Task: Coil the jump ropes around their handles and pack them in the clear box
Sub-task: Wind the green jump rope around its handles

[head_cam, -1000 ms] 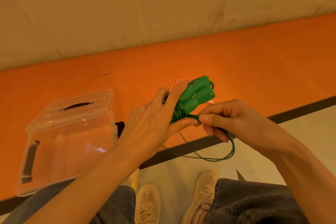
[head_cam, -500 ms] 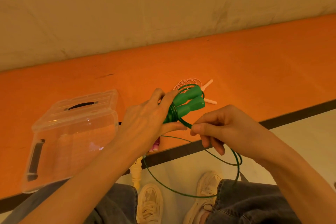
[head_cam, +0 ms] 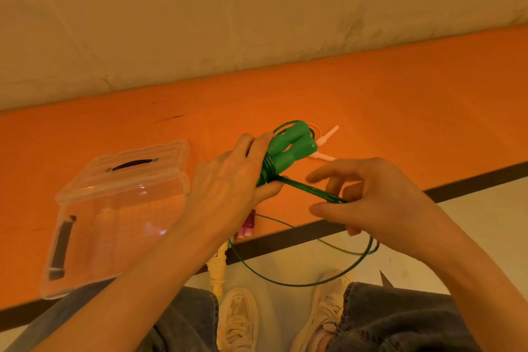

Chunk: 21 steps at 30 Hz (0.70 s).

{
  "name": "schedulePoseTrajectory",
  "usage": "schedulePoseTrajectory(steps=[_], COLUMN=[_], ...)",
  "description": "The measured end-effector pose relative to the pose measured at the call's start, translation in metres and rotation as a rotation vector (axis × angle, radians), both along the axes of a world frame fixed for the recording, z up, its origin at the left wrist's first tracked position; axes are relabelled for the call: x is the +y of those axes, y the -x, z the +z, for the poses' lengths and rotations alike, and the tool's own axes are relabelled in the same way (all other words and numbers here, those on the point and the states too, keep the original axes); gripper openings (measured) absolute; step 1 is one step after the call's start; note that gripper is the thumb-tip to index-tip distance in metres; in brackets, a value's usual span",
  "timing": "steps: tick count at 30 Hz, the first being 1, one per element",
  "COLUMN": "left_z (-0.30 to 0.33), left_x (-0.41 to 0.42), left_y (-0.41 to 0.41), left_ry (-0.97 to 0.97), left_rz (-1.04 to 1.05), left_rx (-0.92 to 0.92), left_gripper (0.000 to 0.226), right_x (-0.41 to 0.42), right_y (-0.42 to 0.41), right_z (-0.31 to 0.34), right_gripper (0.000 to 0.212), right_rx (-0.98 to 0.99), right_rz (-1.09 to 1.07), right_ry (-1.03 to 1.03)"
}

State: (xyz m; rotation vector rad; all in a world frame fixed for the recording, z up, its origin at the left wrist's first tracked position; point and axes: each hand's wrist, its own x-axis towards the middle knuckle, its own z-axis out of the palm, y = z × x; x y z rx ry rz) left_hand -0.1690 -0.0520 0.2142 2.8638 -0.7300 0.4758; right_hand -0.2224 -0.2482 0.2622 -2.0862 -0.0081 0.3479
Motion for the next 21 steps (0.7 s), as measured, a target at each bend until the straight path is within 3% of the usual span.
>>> schedulePoseTrajectory(steps=[2,7,11,18,21], left_z=[-0.001,0.000,0.001,-0.001,-0.002], left_x=[0.003,0.003,0.002,-0.009,-0.012], left_y=[-0.002,-0.004,-0.006,0.008,0.012], left_ry=[-0.012,-0.041,0.008,-0.070,-0.019], left_rz=[0.003,0.012,-0.036,-0.172,-0.278], left_rx=[0.037,0.029,0.034,-0.049,0.033], left_gripper=[0.068,0.065,0.065,0.064,0.064], right_x=[-0.009,-0.025,-0.019,-0.017,-0.016], right_y=[0.000,0.004,0.005,-0.003,-0.005], right_z=[0.003,0.019,0.019,0.013,0.010], right_gripper=[0.036,0.010,0.012,0.008,0.007], right_rx=[-0.128,-0.571,-0.835,-0.823,-0.785], right_rz=[0.013,0.063,0.046,-0.063,-0.090], right_ry=[0.125,0.280,0.307,0.181,0.152])
